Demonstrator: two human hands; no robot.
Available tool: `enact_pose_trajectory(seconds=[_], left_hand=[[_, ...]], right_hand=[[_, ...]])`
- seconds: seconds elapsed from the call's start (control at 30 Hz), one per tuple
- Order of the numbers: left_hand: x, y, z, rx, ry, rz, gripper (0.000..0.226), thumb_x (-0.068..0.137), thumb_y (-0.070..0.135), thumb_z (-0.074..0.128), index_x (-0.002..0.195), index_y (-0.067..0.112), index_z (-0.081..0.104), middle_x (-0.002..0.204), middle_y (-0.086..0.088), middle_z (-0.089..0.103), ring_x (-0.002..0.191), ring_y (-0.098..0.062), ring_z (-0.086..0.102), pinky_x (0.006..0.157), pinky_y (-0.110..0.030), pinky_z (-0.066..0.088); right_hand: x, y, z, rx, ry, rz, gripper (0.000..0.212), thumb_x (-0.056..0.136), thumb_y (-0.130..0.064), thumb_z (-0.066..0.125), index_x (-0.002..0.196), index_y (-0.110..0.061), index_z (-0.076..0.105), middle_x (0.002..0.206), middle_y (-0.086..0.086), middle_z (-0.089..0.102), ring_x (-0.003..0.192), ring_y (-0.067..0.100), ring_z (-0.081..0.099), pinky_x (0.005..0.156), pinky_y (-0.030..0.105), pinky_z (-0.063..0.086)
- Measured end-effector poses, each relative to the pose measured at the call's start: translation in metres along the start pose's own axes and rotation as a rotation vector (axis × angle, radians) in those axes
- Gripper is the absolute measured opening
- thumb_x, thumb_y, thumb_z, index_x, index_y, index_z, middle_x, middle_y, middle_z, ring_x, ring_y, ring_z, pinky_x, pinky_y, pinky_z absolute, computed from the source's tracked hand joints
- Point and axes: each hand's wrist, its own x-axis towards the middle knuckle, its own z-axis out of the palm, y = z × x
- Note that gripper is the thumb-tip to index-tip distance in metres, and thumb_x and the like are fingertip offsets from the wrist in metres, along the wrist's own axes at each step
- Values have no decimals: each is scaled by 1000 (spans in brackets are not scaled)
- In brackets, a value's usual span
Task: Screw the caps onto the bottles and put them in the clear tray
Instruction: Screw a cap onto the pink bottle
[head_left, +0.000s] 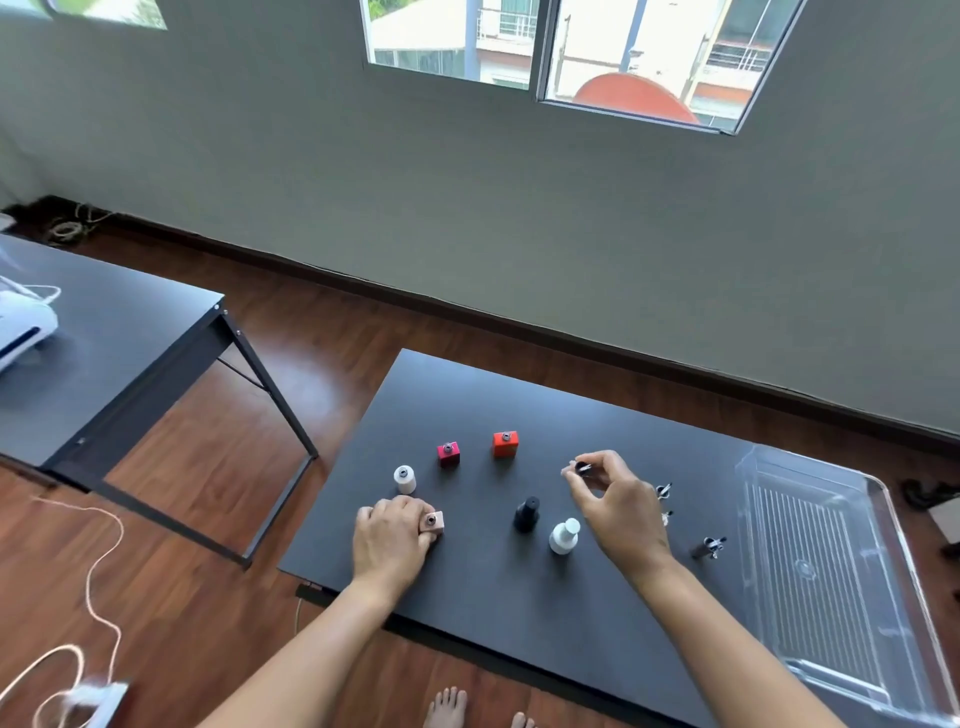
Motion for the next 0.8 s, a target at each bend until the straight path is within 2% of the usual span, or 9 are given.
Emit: enact_pose_trajectory(seconds=[0.13, 0.2, 0.37, 0.53, 0.63, 0.8], left_hand=[[-7, 14, -14, -195, -31, -57, 10, 82, 33, 59, 92, 31, 60, 94, 8, 70, 92, -21, 65, 72, -31, 41], [-12, 24, -21, -320, -24, -59, 10, 80, 30, 61, 88, 32, 56, 86, 10, 70, 85, -21, 66, 64, -29, 42], [-17, 49, -41, -475, 65, 75, 13, 79, 25, 69, 86, 32, 60, 82, 15, 65, 81, -6, 63, 67, -25, 46], [-13, 69, -51, -498, 122, 180, 13, 81, 23, 73, 92, 28, 67, 89, 15, 66, 82, -3, 59, 68, -15, 41], [-11, 76, -53, -483, 128, 196, 14, 81, 21, 72, 94, 27, 69, 91, 14, 68, 85, -6, 59, 71, -19, 45], [-9, 85, -53, -478, 120, 223, 15, 82, 20, 71, 95, 26, 69, 91, 13, 68, 85, -9, 60, 73, -29, 52]], right_hand=[[-6, -10, 2, 70, -61, -25, 11, 85, -26, 69, 89, -28, 59, 86, -13, 73, 86, 1, 69, 85, 33, 55], [-10, -13, 3, 120, -99, -24, 10, 86, -24, 66, 92, -28, 58, 84, -9, 73, 82, 4, 69, 84, 34, 56], [-21, -22, 1, 147, -177, -108, 25, 91, -10, 61, 113, -21, 65, 93, -1, 63, 83, 16, 68, 84, 36, 55], [-32, -22, -10, 106, -177, -188, 19, 89, -11, 65, 105, -20, 70, 95, -7, 61, 84, 8, 65, 80, 26, 52], [-37, -20, -17, 77, -139, -207, 15, 88, -11, 66, 101, -19, 69, 95, -11, 63, 89, 5, 66, 81, 27, 53], [-40, -20, -22, 20, -78, -232, 11, 89, -11, 65, 100, -14, 68, 97, -6, 65, 99, 15, 66, 85, 35, 54]])
